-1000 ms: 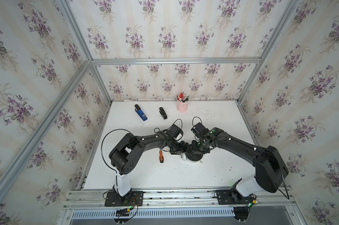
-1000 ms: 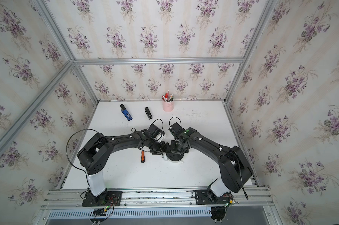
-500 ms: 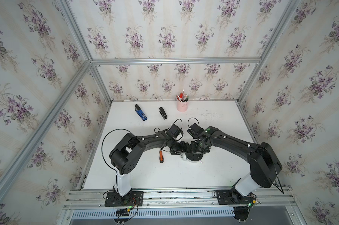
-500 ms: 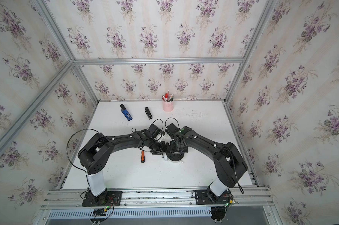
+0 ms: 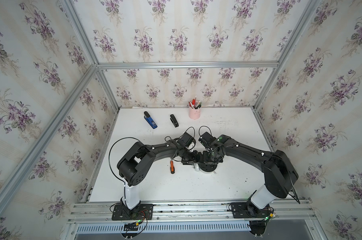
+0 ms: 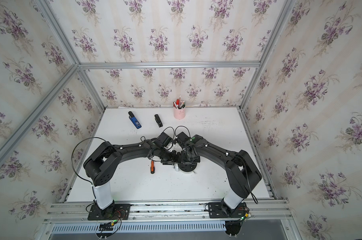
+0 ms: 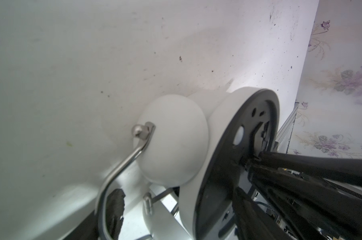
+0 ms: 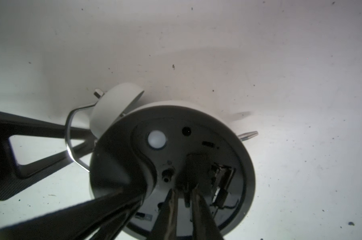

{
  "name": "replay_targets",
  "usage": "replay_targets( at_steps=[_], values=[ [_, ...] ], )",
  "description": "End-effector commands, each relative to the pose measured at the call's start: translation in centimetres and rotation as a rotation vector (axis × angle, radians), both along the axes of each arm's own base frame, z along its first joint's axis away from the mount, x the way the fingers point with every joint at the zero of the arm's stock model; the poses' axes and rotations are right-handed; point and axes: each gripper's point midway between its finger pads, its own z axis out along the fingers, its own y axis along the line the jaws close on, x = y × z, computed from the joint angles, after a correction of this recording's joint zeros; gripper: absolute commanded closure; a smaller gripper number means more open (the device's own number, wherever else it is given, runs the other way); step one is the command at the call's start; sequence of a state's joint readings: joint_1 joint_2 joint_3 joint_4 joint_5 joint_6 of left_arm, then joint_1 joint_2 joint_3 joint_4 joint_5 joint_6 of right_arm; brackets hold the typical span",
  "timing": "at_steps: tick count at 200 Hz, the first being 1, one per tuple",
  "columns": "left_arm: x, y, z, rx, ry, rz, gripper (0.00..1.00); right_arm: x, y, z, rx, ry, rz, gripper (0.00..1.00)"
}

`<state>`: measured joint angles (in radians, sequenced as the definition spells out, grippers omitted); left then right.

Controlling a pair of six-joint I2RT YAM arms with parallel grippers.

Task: Remove the battery from the alarm
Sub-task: Remove the cover from the alarm.

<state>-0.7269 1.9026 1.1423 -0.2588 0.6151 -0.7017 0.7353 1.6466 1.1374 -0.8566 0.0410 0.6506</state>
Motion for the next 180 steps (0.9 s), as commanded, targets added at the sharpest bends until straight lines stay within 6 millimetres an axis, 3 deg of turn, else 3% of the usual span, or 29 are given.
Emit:
replay_targets(
  at_steps=[1,55,94,117,141,169,180],
  values=[
    [-0.2,1.8,-1.7,0.110,0.001,0.020,0.19,0.2,0.0,0.0,-0.016,-0.007,0.009,0.88],
    [-0.2,1.8,-1.8,0.111,0.001,0.018,0.19,0.1,0.0,0.3,-0.019,-0.015,0.010,1.00],
    [-0.2,1.8,-1.7,0.113,0.002,0.017,0.19,2.2,0.1,5.2,0.073,-0.133,-0.012,1.00],
    [-0.3,1.8,-1.6,0.112,0.001,0.017,0.19,4.2,-1.2,8.3,0.249,-0.204,-0.078,1.00],
    [-0.3,1.8,-1.6,0.109,0.001,0.019,0.19,7.0,-5.7,8.8,0.433,-0.233,-0.225,1.00],
    [-0.4,1.8,-1.5,0.102,0.005,0.016,0.19,9.7,-6.2,11.5,0.773,-0.356,-0.232,1.00],
    [-0.4,1.8,-1.5,0.104,0.005,0.018,0.19,10.0,-6.6,11.0,0.848,-0.350,-0.264,1.00]
  ],
)
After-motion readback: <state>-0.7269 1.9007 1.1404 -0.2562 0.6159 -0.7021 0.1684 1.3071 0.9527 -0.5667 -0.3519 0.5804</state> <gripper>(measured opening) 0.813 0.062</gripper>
